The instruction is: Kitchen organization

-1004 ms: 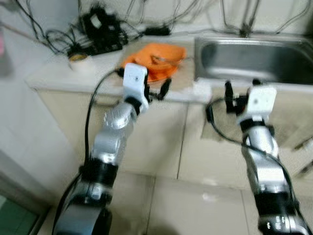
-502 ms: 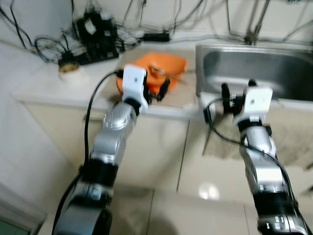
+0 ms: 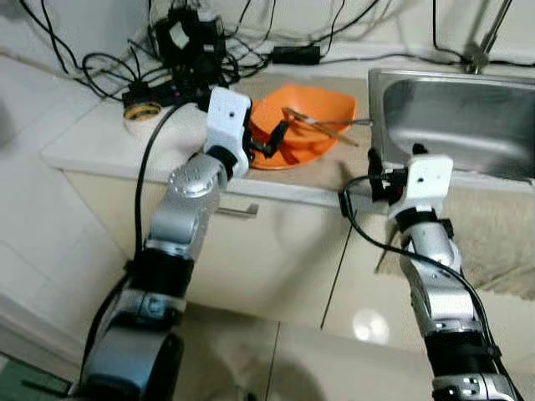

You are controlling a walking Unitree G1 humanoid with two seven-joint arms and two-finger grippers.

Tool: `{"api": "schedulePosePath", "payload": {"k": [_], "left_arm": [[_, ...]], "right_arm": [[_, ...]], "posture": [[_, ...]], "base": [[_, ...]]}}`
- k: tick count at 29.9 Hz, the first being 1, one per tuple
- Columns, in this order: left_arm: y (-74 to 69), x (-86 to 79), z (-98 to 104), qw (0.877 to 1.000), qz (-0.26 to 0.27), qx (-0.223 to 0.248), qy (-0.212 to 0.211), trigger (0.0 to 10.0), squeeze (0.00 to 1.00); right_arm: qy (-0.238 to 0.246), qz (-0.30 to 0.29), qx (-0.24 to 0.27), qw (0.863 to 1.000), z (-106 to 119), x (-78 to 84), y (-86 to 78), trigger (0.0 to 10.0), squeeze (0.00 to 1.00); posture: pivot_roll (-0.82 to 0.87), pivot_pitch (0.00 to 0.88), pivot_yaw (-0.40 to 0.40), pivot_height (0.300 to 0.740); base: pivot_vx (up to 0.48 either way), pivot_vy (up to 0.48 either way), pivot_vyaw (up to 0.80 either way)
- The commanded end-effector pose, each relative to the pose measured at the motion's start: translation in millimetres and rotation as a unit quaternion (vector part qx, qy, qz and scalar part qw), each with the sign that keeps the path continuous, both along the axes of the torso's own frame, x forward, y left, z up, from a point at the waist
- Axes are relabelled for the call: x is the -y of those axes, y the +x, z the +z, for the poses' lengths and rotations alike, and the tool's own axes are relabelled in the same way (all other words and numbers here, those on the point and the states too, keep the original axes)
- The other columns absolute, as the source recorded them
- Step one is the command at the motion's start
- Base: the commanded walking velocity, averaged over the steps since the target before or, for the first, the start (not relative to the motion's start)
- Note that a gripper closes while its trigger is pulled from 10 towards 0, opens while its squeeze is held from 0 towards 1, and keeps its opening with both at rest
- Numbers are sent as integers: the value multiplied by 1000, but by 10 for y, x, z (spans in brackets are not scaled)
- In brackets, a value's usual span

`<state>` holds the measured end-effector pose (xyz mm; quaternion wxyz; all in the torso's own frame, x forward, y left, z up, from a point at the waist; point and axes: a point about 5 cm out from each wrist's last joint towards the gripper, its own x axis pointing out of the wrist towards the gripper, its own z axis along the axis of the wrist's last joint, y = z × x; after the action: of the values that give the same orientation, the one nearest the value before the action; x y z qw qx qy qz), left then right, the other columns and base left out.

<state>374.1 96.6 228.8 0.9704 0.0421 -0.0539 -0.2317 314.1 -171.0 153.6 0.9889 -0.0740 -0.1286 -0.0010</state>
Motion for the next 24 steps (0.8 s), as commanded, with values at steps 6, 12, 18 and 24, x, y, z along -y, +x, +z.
{"api": "schedulePosePath", "payload": {"k": [6, 12, 18, 24], "left_arm": [[139, -48, 149, 1000, -2, -23, -15, 10000, 0], [264, -64, 154, 991, -6, -116, -65, 10000, 0], [358, -28, 175, 982, -2, -161, -95, 10000, 0], [407, 36, 234, 977, -4, -177, -117, 10000, 0]], "right_arm": [[2, -2, 3, 1000, 27, -3, -19, 10000, 0], [1, -3, 2, 1000, 20, -7, -32, 10000, 0], [0, -2, 4, 1000, 23, -7, -58, 10000, 0], [-2, -6, 5, 1000, 27, 25, -89, 10000, 0]], "posture": [[7, 0, 83, 740], [-2, 0, 87, 740], [-14, 0, 92, 740], [-32, 0, 98, 740]], "base": [[0, 0, 0], [0, 0, 0], [0, 0, 0], [0, 0, 0]]}}
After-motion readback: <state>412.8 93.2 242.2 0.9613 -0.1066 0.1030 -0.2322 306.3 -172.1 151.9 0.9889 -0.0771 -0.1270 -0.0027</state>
